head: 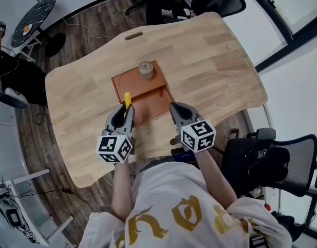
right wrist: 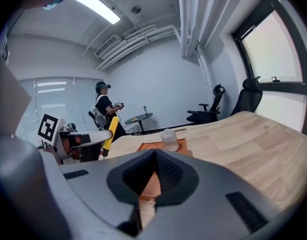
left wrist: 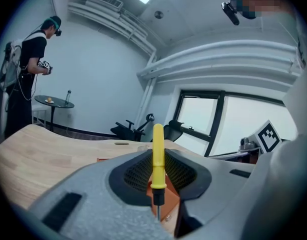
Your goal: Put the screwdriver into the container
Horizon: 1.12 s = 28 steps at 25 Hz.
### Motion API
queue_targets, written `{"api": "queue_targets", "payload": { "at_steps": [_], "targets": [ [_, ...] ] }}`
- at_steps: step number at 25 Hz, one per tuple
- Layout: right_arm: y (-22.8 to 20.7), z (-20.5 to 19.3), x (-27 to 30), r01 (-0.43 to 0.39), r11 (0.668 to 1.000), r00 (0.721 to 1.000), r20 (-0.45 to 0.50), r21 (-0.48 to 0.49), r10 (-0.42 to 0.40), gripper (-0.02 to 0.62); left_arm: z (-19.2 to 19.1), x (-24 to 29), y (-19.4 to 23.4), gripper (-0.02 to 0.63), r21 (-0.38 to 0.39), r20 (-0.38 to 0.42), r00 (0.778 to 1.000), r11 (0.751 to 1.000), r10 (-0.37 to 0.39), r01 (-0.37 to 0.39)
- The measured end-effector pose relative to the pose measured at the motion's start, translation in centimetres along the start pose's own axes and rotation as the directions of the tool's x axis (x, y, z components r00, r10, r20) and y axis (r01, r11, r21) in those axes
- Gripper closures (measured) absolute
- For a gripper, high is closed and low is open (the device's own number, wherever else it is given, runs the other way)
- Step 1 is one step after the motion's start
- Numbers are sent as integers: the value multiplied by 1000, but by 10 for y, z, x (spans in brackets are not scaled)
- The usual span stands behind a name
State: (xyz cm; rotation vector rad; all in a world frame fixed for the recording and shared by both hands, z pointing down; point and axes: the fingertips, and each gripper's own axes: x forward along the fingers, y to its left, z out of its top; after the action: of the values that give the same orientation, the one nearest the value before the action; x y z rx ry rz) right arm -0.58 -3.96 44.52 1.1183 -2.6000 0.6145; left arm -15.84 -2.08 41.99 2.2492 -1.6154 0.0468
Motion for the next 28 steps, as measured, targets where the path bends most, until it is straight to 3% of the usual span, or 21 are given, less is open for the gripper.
{"api": "queue_targets", "payload": {
  "at_steps": [6,15,28],
  "targets": [
    [-6,8,2,-9,1000,1000,18,-13,9,584,5,11,-5,529,0,-15,999,1000,-32,32],
    [-15,11,16,-46,999,999,10,-5,46,584,11,25,4,529,-21,8,1000,1000,-10,11],
    [-34,10,32,-41,999,999,-17,-15,41,584,-1,47,10,529,-17,-43,999,1000,-8,7]
  ]
}}
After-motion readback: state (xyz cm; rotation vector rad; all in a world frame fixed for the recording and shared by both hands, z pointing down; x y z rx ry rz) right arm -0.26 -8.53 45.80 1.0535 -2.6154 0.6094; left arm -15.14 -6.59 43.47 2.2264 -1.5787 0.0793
